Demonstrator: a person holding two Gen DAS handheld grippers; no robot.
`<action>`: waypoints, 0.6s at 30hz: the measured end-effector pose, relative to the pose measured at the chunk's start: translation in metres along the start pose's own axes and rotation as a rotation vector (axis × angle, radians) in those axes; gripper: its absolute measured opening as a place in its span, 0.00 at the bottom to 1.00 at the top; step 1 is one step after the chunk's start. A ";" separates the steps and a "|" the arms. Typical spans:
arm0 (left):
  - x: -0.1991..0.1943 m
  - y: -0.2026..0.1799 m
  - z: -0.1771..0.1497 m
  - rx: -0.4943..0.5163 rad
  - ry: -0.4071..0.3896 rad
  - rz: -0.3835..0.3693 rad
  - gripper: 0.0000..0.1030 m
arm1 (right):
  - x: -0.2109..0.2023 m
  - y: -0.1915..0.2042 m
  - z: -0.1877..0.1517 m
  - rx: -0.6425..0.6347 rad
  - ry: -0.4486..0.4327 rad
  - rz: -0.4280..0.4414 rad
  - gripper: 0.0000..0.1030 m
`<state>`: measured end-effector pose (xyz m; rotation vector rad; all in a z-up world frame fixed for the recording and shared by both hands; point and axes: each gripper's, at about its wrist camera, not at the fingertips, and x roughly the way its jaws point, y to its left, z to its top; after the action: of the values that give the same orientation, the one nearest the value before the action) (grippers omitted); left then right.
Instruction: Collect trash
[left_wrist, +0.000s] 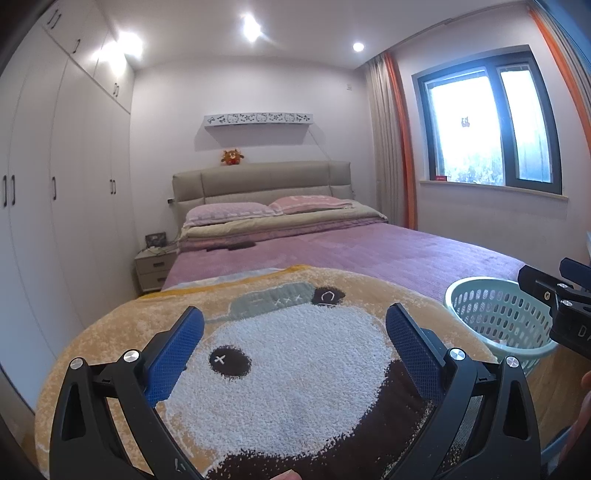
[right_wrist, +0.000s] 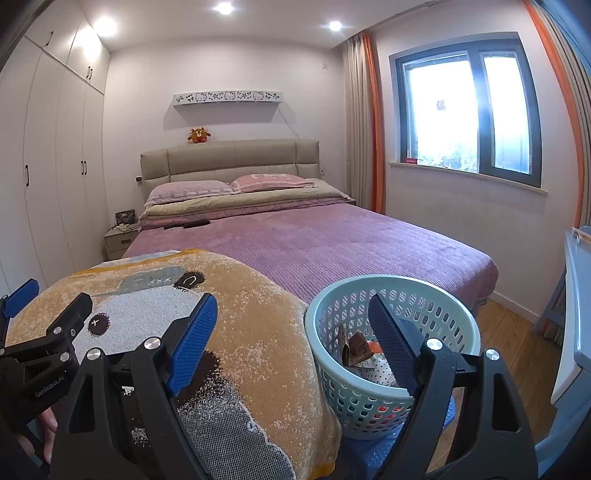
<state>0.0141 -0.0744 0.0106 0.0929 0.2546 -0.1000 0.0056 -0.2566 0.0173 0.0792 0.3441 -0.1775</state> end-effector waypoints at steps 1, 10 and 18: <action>0.000 0.000 0.000 0.000 0.000 0.000 0.93 | 0.000 0.000 0.000 0.000 0.000 -0.002 0.77; -0.001 -0.004 0.000 0.006 -0.002 -0.001 0.93 | 0.003 -0.003 0.000 0.010 0.005 -0.004 0.77; -0.001 -0.004 0.001 0.005 -0.002 -0.009 0.93 | 0.001 0.000 0.002 0.000 0.003 -0.005 0.77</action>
<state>0.0130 -0.0781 0.0111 0.0969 0.2530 -0.1100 0.0065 -0.2572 0.0186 0.0785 0.3470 -0.1819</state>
